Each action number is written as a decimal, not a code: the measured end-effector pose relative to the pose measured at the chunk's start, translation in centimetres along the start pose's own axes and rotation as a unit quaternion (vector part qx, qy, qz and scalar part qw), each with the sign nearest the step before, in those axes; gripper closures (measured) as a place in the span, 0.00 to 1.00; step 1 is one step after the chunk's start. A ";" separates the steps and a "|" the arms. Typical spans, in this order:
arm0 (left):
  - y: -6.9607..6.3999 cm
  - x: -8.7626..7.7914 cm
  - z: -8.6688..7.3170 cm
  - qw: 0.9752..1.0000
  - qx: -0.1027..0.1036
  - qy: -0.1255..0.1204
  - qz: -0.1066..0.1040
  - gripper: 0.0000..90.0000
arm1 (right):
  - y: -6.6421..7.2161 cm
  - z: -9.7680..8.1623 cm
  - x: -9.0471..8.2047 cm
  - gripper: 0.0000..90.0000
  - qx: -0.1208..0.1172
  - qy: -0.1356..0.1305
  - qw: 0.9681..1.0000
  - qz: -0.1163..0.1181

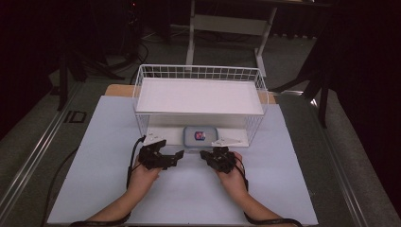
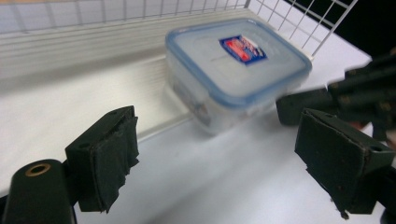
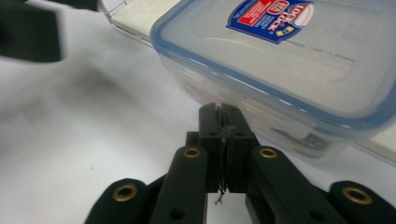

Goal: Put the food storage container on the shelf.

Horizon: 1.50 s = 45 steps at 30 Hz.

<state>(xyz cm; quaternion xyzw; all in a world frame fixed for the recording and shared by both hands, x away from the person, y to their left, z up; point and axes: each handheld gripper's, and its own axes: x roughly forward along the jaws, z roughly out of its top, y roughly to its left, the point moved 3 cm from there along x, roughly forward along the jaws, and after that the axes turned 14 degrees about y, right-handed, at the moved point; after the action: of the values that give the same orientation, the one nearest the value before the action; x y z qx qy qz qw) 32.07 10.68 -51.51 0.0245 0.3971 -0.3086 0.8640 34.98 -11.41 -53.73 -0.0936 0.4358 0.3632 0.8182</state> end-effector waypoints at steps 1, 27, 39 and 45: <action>-0.1 -0.3 -0.4 1.000 0.001 0.000 0.001 0.16 | 0.0 0.1 0.1 0.99 -0.003 0.000 1.000 -0.004; -0.9 -1.8 -4.2 0.999 0.021 -0.031 -0.025 0.10 | -1.1 3.0 3.0 1.00 0.014 -0.009 0.999 -0.035; -0.9 -1.8 -4.3 0.999 0.028 -0.034 -0.024 0.10 | -1.6 4.4 3.4 1.00 0.016 -0.015 0.999 -0.037; -0.8 -2.0 -4.3 0.999 0.026 -0.037 -0.027 0.10 | -1.5 5.2 3.9 1.00 0.020 -0.015 0.999 -0.036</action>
<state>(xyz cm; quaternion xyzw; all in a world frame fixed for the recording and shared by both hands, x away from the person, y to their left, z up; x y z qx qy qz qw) 27.68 12.28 -52.88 0.0248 0.3569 -0.3425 0.8687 40.72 -8.02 -53.92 -0.0878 0.4266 0.3260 0.8391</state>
